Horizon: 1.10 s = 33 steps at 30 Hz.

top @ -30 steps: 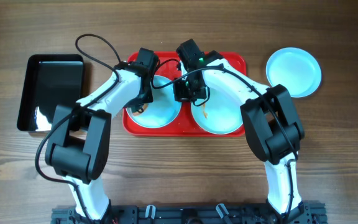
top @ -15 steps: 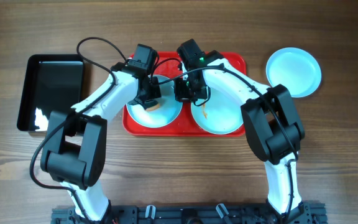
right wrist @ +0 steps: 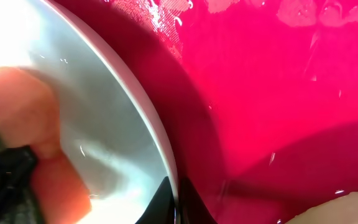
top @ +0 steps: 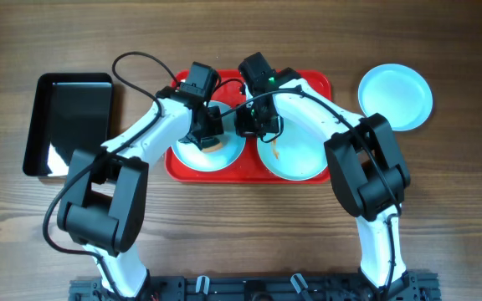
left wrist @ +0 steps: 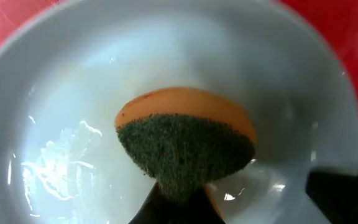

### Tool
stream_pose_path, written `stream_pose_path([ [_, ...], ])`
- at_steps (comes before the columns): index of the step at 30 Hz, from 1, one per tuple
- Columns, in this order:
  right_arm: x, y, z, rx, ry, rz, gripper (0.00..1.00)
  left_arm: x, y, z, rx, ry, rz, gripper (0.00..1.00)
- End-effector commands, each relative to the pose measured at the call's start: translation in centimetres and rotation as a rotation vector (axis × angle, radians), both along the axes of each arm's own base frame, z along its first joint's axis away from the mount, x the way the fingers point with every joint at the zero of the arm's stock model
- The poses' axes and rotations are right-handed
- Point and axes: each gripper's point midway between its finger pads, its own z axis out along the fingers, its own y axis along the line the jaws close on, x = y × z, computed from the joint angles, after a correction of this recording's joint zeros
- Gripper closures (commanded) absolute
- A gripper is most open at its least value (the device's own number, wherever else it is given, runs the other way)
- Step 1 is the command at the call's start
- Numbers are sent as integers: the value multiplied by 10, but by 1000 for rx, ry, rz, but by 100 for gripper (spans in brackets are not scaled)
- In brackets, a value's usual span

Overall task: Clean dirty plates on tray and stack at the side
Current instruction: 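Scrub the left plate with the sponge, left gripper, then lift the gripped plate with the right gripper and carry it right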

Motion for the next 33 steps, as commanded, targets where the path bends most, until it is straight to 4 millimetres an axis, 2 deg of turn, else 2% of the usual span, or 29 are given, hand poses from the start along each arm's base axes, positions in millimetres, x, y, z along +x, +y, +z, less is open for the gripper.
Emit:
stream_pose_path([
  [1,5,-17,-15,-84,-3,-35,95,-21,5,-19,21,65,-5,96],
  [4,5,-18,-15,-84,-3,-35,96,-28,17,-25,79,76,4,96],
  [10,5,-18,-15,-85,-3,-35,96,-30,61,-21,318,59,36,96],
  [15,5,-18,-15,-85,-3,-35,96,-29,78,-13,421,42,46,96],
  [19,5,-18,-15,-87,-5,-35,96,-21,89,2,498,8,58,96],
  [28,9,-16,-15,-77,-22,-34,96,5,85,32,498,-73,81,96],
  [33,19,-10,-10,-55,-60,-37,96,8,73,41,430,-78,78,96],
])
